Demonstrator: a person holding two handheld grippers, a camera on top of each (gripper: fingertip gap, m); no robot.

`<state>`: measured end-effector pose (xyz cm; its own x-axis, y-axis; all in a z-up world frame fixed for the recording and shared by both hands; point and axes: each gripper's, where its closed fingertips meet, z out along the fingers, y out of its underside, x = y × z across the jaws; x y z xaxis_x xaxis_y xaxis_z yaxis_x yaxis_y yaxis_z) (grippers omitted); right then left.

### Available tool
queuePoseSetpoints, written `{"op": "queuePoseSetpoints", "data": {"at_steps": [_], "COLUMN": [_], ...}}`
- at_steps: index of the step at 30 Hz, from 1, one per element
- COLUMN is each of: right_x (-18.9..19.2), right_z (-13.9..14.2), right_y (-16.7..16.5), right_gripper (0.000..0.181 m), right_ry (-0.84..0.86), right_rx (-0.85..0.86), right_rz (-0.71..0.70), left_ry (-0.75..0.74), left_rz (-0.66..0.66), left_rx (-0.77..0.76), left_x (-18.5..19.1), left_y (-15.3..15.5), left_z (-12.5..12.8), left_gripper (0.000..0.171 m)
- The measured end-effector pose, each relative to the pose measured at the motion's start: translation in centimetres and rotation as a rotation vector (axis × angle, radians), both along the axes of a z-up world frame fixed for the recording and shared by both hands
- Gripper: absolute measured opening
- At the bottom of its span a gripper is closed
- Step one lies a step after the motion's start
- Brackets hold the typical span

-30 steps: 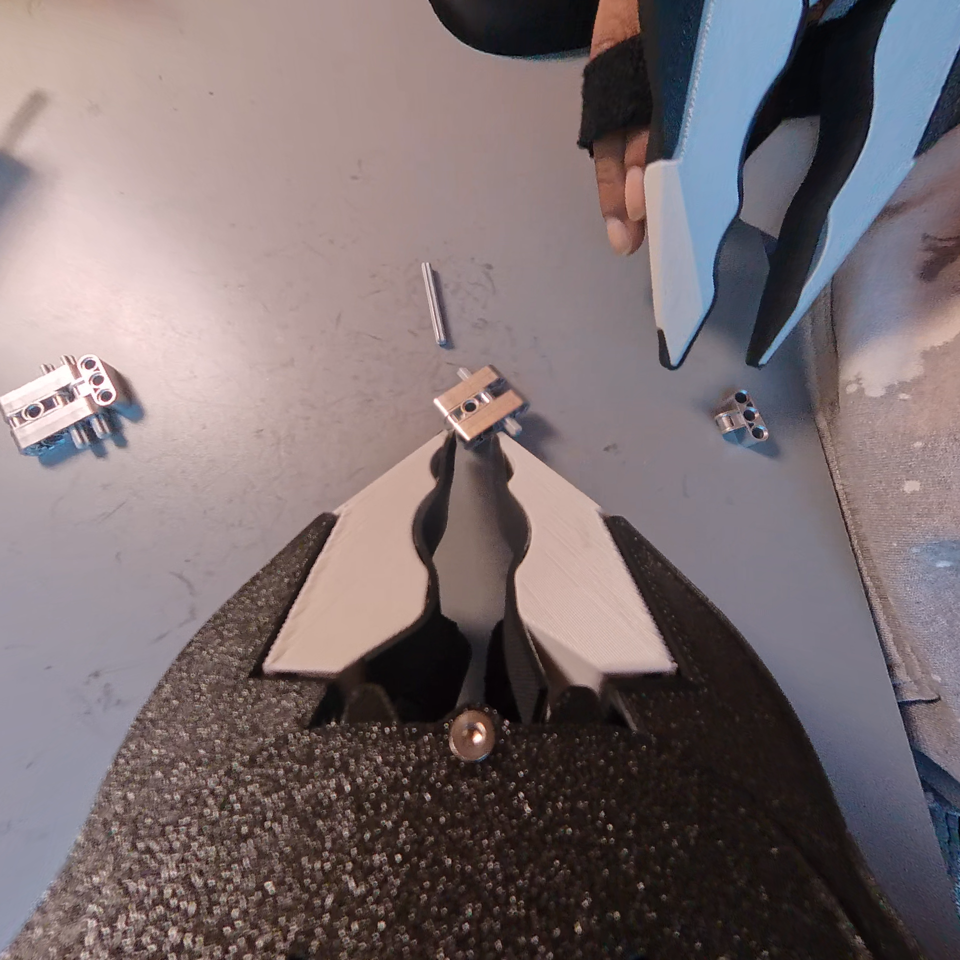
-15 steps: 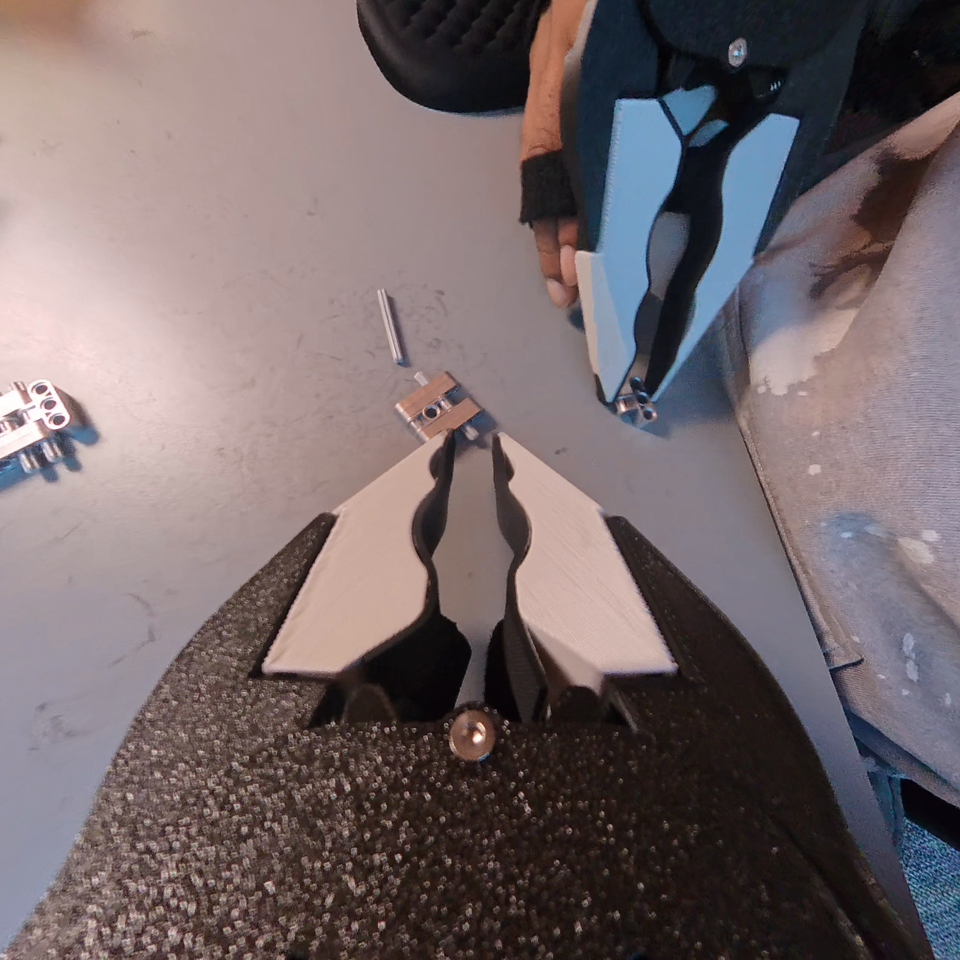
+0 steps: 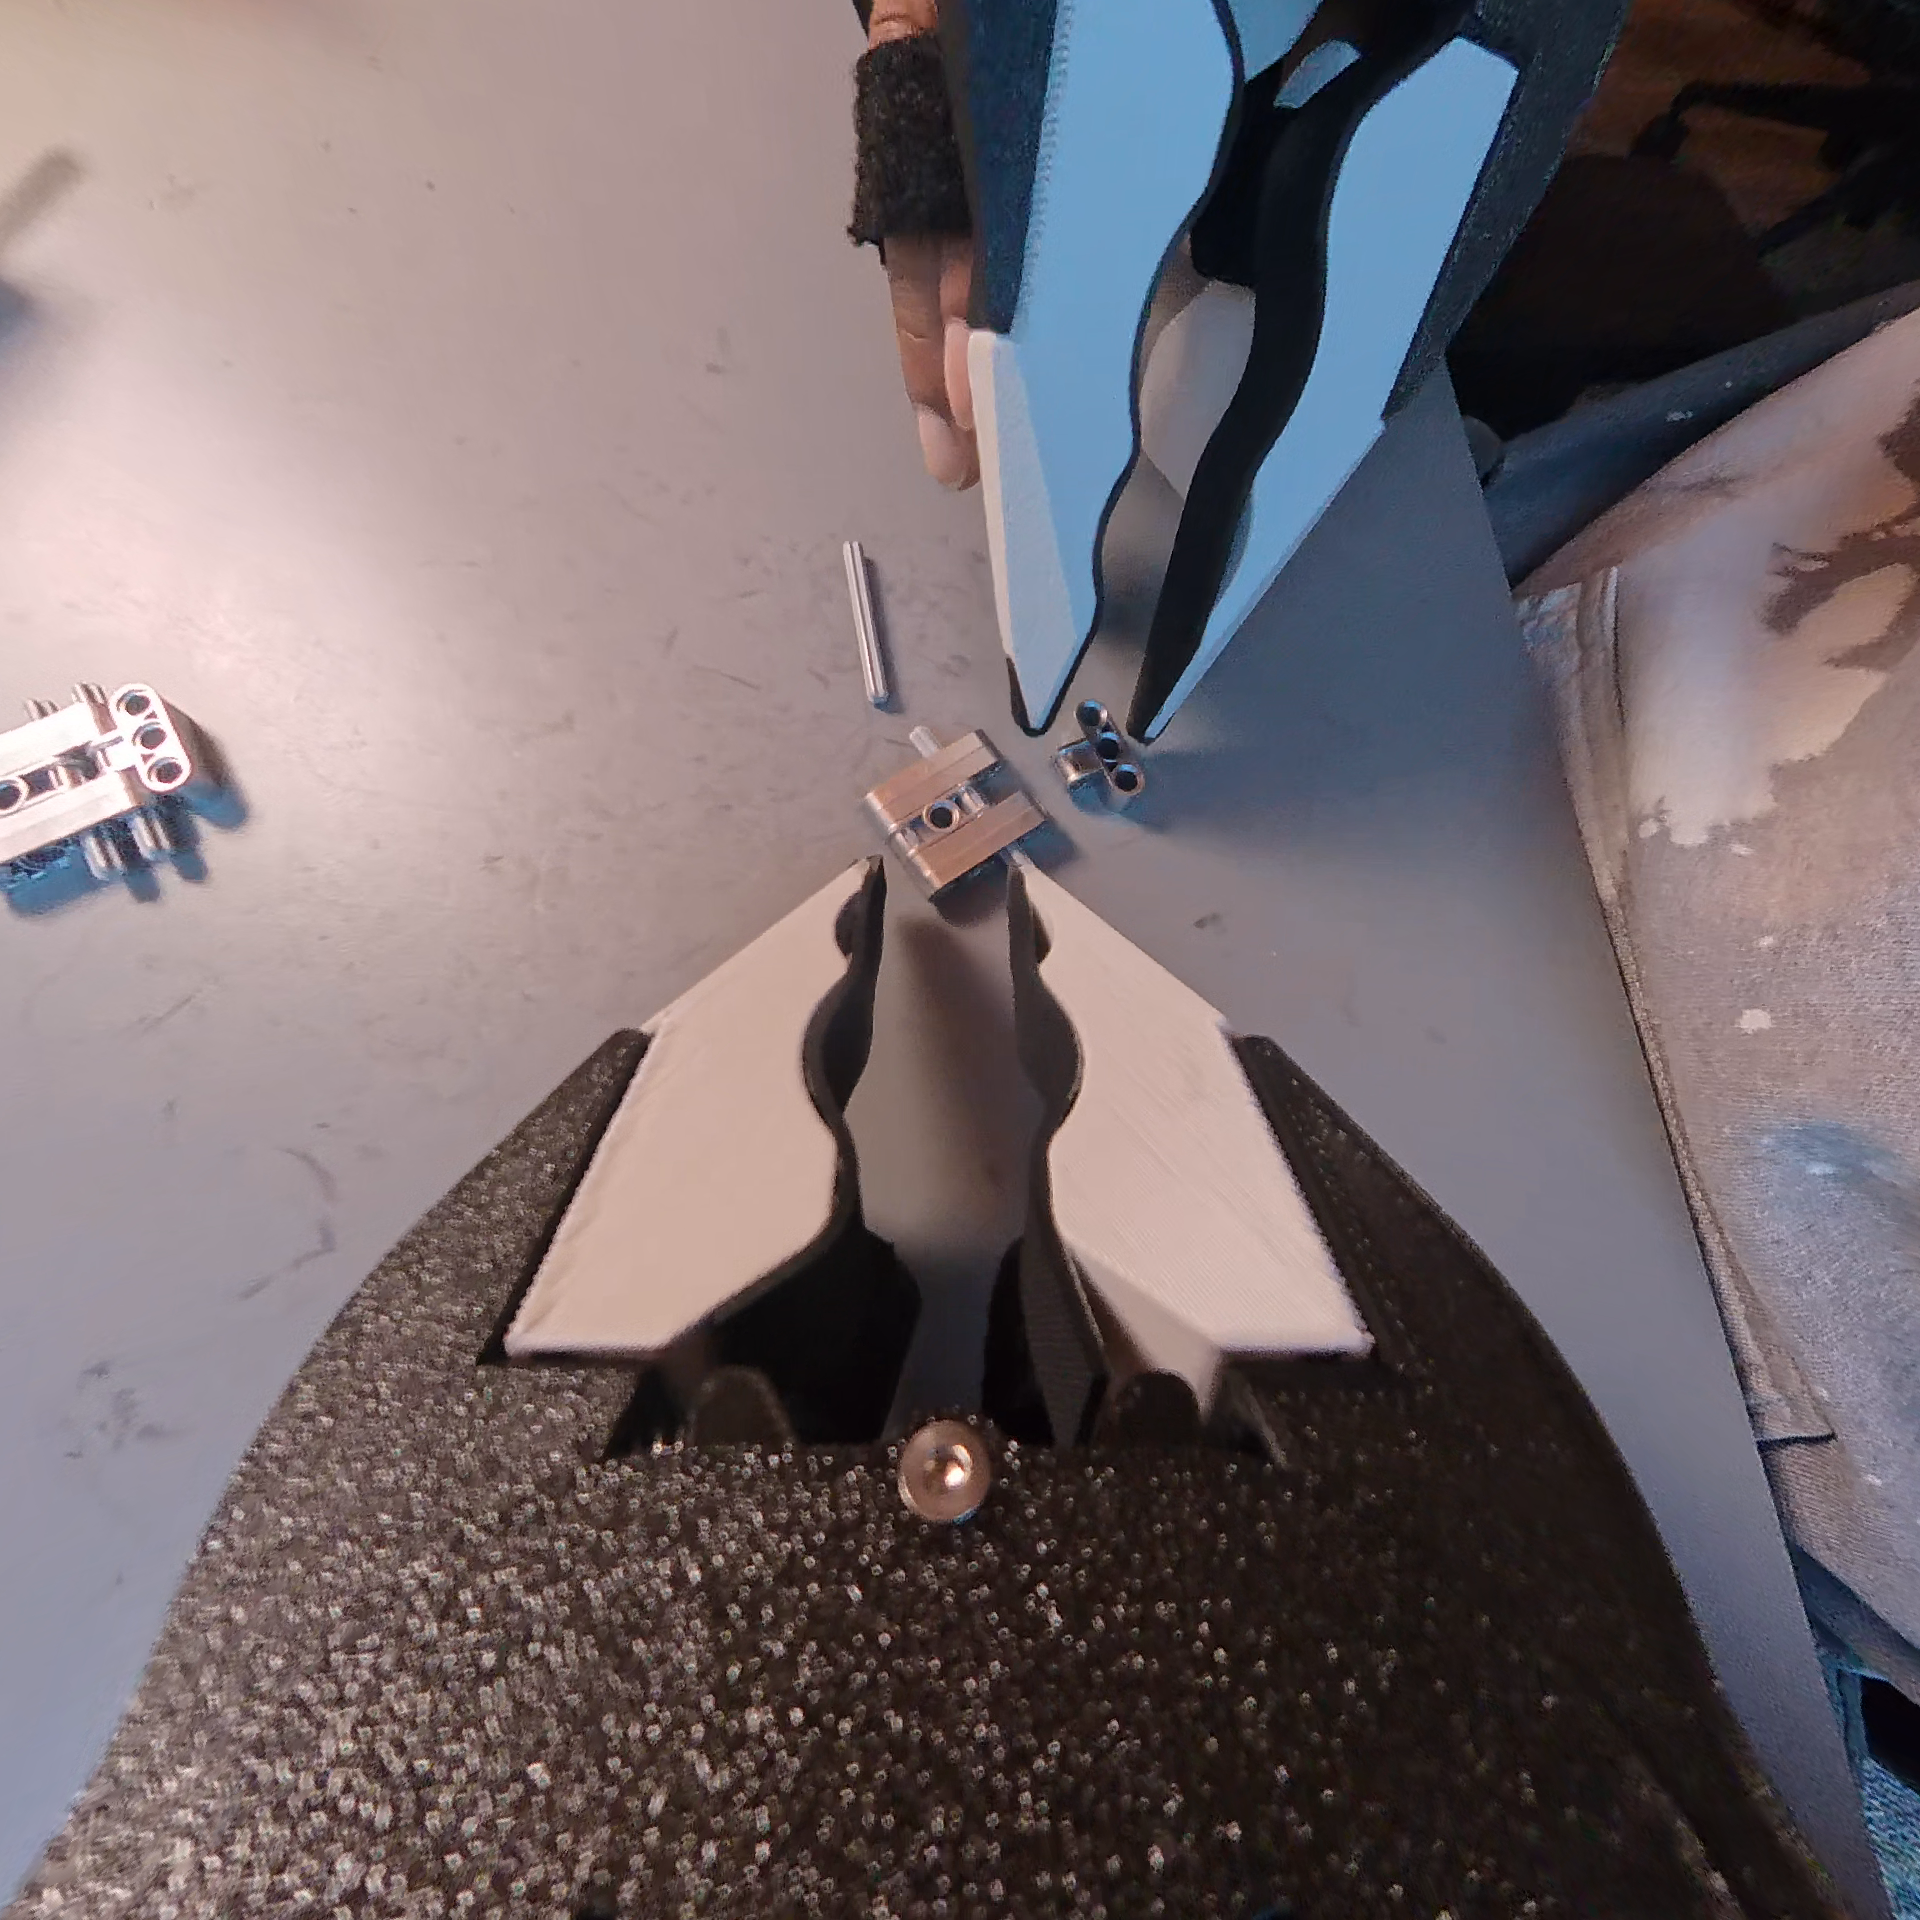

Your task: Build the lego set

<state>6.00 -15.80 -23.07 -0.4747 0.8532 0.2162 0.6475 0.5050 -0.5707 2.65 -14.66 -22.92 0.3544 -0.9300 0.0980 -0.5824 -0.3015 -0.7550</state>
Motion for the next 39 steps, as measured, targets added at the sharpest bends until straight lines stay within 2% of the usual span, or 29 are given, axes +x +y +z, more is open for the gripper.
{"op": "queuePoseSetpoints", "data": {"at_steps": [8, 39], "right_x": [-0.16, -0.23], "right_z": [0.13, 0.02], "right_y": [-0.44, 0.42], "right_gripper": [0.004, 0.004], "right_ry": [0.058, 0.025], "right_rx": [0.036, 0.155], "right_rz": [-0.008, 0.127], "left_ry": [-0.009, -0.038], "left_rz": [-0.013, -0.076], "left_rx": [-0.032, -0.103], "left_x": [0.61, 1.03], "left_y": [0.10, 0.61], "left_z": [-0.32, -0.33], "left_gripper": [0.024, 0.027]}}
